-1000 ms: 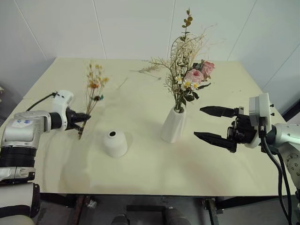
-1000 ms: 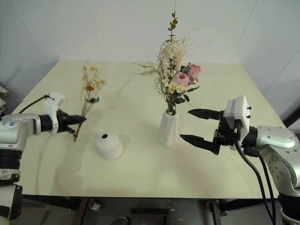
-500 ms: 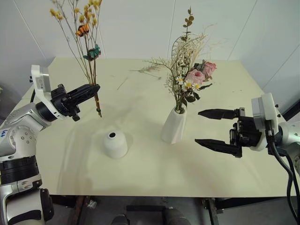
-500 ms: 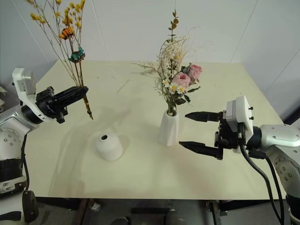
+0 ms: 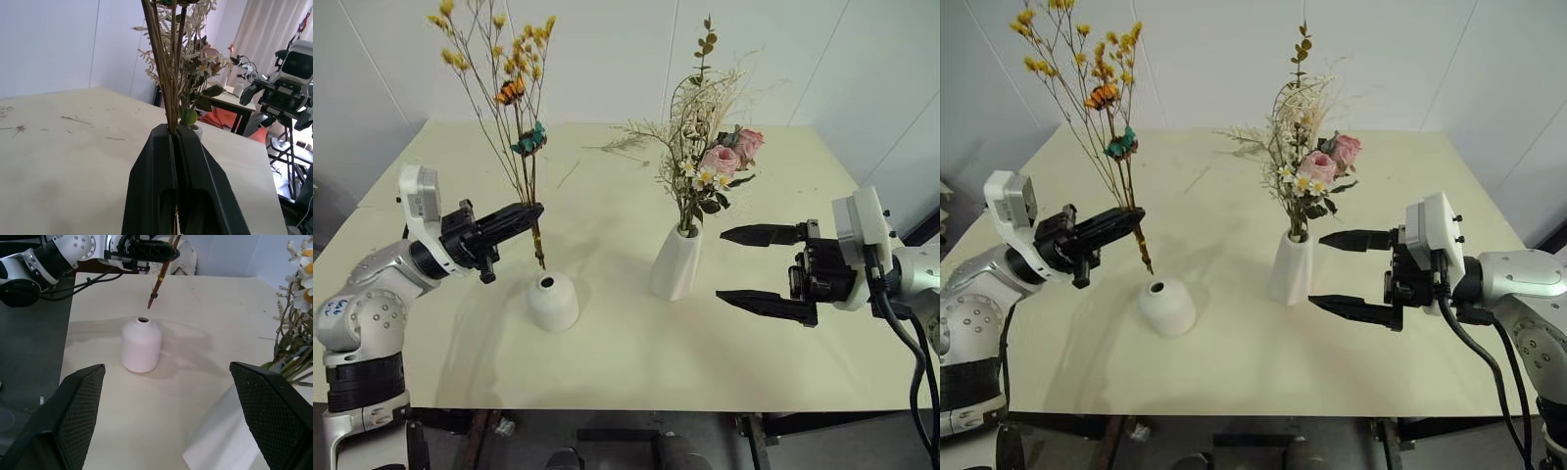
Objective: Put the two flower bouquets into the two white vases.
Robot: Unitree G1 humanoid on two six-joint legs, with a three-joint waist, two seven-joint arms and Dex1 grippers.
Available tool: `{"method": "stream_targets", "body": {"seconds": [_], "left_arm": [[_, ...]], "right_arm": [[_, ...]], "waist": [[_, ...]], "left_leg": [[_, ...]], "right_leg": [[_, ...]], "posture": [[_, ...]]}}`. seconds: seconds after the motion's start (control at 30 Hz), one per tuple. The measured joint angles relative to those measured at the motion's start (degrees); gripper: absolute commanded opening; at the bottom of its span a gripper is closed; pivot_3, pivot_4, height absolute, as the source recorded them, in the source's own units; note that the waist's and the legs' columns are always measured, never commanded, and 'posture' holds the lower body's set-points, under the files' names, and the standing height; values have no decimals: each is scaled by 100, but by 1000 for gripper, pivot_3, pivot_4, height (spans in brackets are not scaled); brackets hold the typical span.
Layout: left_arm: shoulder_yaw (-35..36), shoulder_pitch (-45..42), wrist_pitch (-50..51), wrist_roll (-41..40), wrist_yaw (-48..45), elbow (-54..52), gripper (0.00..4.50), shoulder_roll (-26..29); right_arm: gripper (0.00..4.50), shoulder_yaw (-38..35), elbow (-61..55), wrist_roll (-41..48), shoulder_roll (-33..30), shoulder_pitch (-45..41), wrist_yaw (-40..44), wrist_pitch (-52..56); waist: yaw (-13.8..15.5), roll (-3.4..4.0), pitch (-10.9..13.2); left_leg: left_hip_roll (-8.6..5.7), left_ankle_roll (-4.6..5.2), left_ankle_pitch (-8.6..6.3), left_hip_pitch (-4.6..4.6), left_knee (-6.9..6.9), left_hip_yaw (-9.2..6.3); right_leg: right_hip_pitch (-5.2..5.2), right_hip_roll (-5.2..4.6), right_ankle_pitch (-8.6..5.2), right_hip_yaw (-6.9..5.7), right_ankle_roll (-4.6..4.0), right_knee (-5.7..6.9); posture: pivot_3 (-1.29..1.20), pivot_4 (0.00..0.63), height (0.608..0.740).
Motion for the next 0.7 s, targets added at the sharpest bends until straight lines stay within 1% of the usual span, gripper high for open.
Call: {"method": "stream_targets", "body": {"seconds": [0.07,0.2,0.4,0.7], "left_arm": [[-2,171,-80,-68,34,-179,22,-134],[19,274,-301,-99,152,-281,22,-164],[-30,655,-632,-79,183,-425,22,-276],[-124,686,-1290,220,308,-483,22,-278]], "right_arm": [[4308,14,17,0,2,-45,-2,5],[4308,44,58,0,3,-125,-7,12],[4308,211,171,-2,7,-248,-33,20],[4308,274,285,-89,131,-335,-32,5]], "waist": [[5,0,0],[5,0,0],[2,0,0],[6,0,0]], "left_leg": [[0,0,0,-1,-1,-1],[0,0,0,0,-1,1],[0,0,0,1,-2,2],[0,0,-1,0,-3,3]], "right_leg": [[-1,0,0,0,0,-2],[-1,1,0,0,0,-2],[-1,1,-1,1,-1,-4],[0,1,0,2,-1,-11]], "posture": [[0,150,740],[0,150,740],[0,150,740],[0,150,740]]}}
